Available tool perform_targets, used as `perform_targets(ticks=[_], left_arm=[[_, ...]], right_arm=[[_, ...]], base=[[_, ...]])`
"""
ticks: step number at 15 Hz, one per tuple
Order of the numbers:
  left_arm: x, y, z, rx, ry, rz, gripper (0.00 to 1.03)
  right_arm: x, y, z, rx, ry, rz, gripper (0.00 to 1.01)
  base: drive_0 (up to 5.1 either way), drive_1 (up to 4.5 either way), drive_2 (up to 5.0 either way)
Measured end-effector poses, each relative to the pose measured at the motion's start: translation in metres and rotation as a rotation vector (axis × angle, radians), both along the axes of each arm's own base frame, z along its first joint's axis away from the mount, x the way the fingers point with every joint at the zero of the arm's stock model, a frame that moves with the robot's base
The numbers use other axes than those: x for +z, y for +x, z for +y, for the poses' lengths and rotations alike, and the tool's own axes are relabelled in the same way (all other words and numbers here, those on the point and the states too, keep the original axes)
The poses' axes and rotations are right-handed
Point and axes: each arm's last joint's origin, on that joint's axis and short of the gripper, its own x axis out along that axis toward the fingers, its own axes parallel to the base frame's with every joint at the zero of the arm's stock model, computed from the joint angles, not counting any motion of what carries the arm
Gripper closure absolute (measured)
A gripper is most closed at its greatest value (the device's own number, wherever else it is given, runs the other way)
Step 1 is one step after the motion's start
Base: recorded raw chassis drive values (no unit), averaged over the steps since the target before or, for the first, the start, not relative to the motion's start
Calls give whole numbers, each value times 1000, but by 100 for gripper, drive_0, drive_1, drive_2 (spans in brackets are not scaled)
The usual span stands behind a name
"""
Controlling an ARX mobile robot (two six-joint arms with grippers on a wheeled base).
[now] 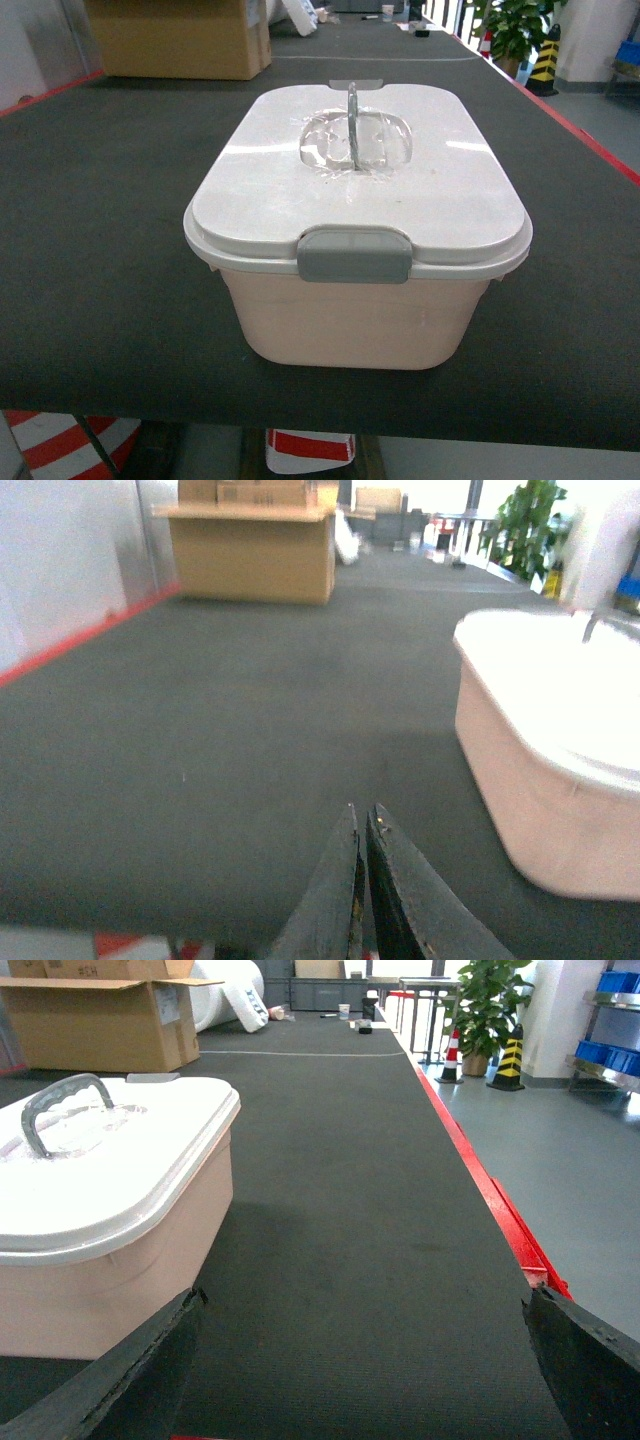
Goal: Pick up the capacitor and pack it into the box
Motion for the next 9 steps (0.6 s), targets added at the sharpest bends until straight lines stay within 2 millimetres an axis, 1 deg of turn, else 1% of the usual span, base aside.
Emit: perform_targets(ticks=[2, 3, 4, 6, 7, 9], left_arm=[[-2, 0, 0, 4, 0, 21, 101], [-1, 0, 0, 2, 0, 13, 98], [-2, 0, 0, 1, 0, 16, 86], [-1, 0, 0, 2, 0, 15, 53], [-1, 0, 0, 2, 0, 15, 43], [-1, 0, 0, 2, 0, 15, 18]], right_arm=[[0, 0, 0, 0, 0, -1, 3], [0, 0, 0, 0, 0, 0, 3], [0, 0, 0, 0, 0, 0, 3], [0, 0, 0, 0, 0, -1, 3], [0, 0, 0, 0, 0, -1, 3], [0, 0, 0, 0, 0, -1, 3]], base=[[0, 0, 0], [0, 0, 0], [0, 0, 0], [0, 0, 0], [0, 0, 0], [0, 0, 0]])
